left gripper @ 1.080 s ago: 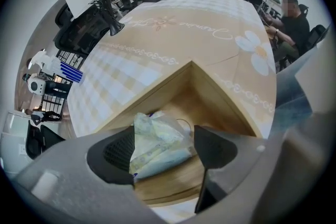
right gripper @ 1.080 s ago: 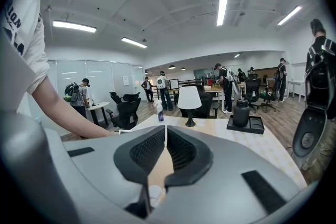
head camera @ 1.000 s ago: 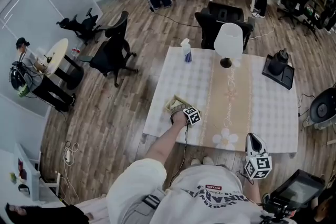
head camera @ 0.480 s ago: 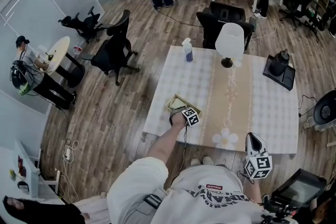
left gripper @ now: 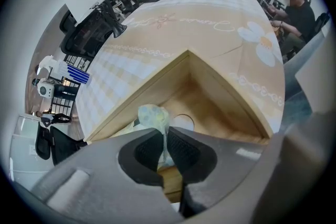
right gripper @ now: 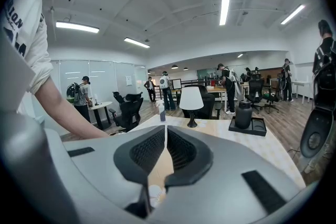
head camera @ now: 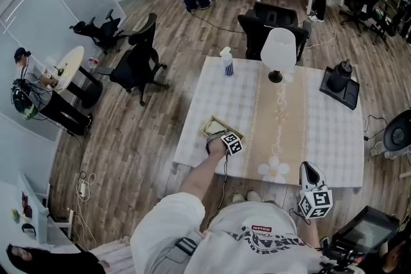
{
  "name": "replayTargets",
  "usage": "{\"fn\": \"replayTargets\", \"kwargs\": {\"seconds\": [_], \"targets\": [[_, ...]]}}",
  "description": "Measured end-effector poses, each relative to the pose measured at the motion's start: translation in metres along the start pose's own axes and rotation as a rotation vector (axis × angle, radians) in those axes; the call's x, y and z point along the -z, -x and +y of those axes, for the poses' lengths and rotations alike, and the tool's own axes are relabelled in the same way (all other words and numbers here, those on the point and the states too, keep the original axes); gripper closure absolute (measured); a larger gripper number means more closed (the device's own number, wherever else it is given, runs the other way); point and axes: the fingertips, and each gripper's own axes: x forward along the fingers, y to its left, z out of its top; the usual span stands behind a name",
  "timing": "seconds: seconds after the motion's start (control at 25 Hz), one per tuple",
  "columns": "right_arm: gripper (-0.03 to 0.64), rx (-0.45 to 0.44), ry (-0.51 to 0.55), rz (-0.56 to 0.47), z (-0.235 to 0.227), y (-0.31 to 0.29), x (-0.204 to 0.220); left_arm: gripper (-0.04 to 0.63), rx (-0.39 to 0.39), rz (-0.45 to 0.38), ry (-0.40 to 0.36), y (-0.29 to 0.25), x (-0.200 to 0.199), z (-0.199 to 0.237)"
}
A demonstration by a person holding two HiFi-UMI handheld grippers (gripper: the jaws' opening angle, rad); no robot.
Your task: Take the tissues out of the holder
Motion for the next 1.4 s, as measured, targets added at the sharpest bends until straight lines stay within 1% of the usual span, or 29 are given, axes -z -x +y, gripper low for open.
{"fn": "replayTargets", "kwargs": {"seconds": [0.24, 0.4, 0.52, 0.6, 0.8, 0.88, 1.04, 1.4], "targets": [[0.606, -0.004, 0.002, 0.001, 0.002, 0.000, 0.002, 0.574, -0.025, 0.002, -0.010, 0.001, 0.000, 0.001], [0.606, -0.006, -0.001, -0.001, 0.000, 0.000, -0.001, 0.574, -0.091, -0.011, 0.016, 0.018, -0.004, 0.015], [0.606, -0.009, -0.002, -0.004, 0.000, -0.002, 0.000, 0.574, -0.141, -0.022, -0.015, 0.029, -0.004, 0.021], [0.606, -0.015, -0.002, -0.005, 0.001, -0.003, 0.001, 0.574, -0.160, -0.028, -0.021, 0.034, -0.002, 0.023], [0.606, -0.031, 0.002, -0.006, 0.004, -0.005, 0.000, 0.574, -0.193, -0.055, 0.002, 0.058, -0.002, 0.034], [0.606, -0.039, 0.005, -0.009, 0.005, -0.006, -0.002, 0.574, -0.208, -0.070, -0.005, 0.072, -0.006, 0.039], [0.606, -0.056, 0.003, -0.016, 0.011, -0.009, -0.005, 0.574, -0.255, -0.128, -0.003, 0.110, -0.016, 0.057], [0.606, -0.100, -0.007, -0.031, 0.022, -0.014, -0.011, 0.574, -0.362, -0.223, -0.045, 0.224, -0.039, 0.101]]}}
